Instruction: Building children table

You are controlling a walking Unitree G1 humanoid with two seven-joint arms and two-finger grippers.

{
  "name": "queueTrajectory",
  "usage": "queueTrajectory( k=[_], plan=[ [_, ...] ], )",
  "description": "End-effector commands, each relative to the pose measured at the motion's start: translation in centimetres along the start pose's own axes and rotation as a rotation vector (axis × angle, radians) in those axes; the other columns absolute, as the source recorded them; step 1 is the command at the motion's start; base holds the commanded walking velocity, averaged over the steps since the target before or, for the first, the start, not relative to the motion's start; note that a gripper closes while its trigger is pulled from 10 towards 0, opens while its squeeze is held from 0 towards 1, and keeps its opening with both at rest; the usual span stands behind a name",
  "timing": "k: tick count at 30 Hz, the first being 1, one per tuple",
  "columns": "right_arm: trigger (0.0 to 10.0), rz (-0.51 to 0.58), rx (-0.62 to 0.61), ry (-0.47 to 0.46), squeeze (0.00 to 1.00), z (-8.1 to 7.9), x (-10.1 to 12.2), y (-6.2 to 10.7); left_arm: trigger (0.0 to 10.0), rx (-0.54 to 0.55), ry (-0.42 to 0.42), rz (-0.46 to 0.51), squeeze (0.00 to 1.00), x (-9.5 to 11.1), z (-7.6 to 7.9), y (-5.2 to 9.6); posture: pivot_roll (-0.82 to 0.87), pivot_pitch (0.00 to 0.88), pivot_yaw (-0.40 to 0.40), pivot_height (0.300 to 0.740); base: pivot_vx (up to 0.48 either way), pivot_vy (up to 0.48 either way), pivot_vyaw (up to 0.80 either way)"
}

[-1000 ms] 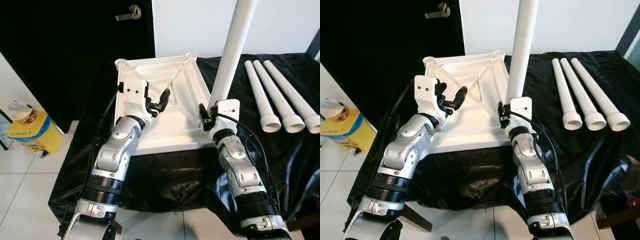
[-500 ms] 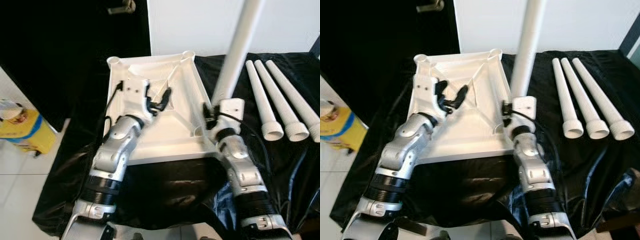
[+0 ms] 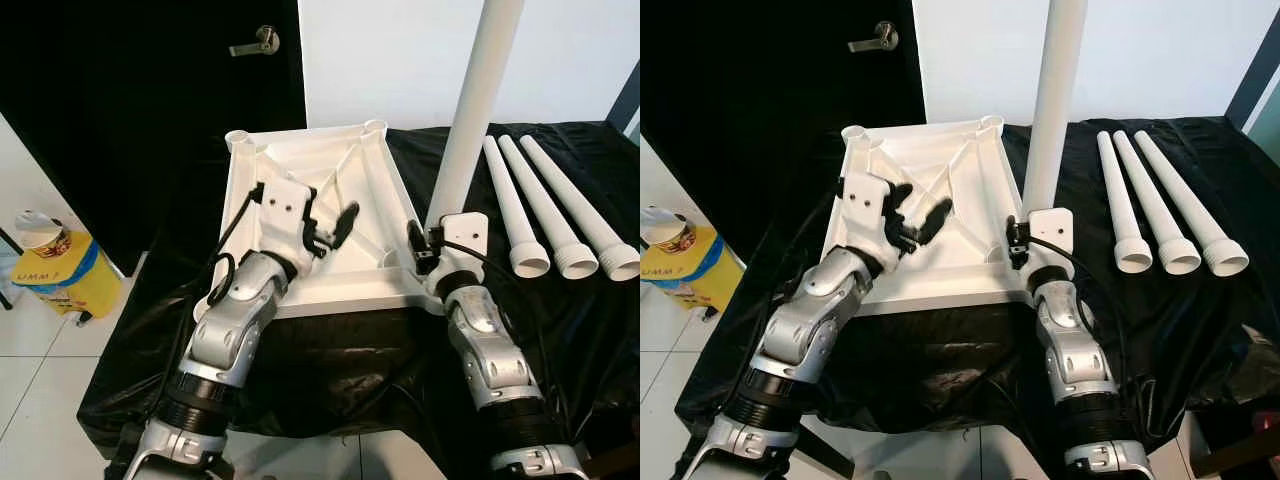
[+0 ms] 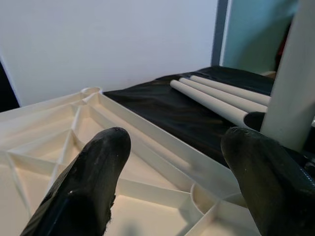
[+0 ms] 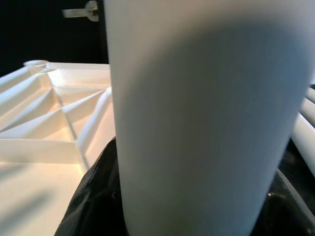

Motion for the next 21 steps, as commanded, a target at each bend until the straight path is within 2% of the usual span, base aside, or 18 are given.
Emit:
queueTrajectory(
  k=[1,12,21],
  plan=[
    [10.0,-0.003,-0.005,0.003,0.0,0.1,-0.3,0.2,10.0,-0.038,-0.022,-0.034,0.0,-0.4,0.4,0.3,-0.01,0.05,0.043,0.74,0.0,0.0,0.0],
    [10.0,-0.037,-0.029,-0.002,0.0,1.1,-1.6,0.3,10.0,-0.179,-0.041,-0.136,0.0,-2.1,1.8,1.7,-0.01,0.055,0.043,0.74,0.0,0.0,0.0],
    [10.0,-0.054,0.012,0.017,0.0,0.5,-2.6,1.3,10.0,-0.242,-0.035,-0.197,0.0,-3.2,2.5,2.7,-0.01,0.057,0.039,0.74,0.0,0.0,0.0]
  ],
)
Point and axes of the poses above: a point about 5 cm out from each wrist's last joint towards the gripper, its own y axis pointing back from the gripper into the wrist, its own x axis along the axis of the wrist's last joint, z = x × y, the point moved 1 cm from there along -y, pointing out of the wrist towards the gripper, and after that the axes turned 6 degrees about y, right-handed, at the moved point
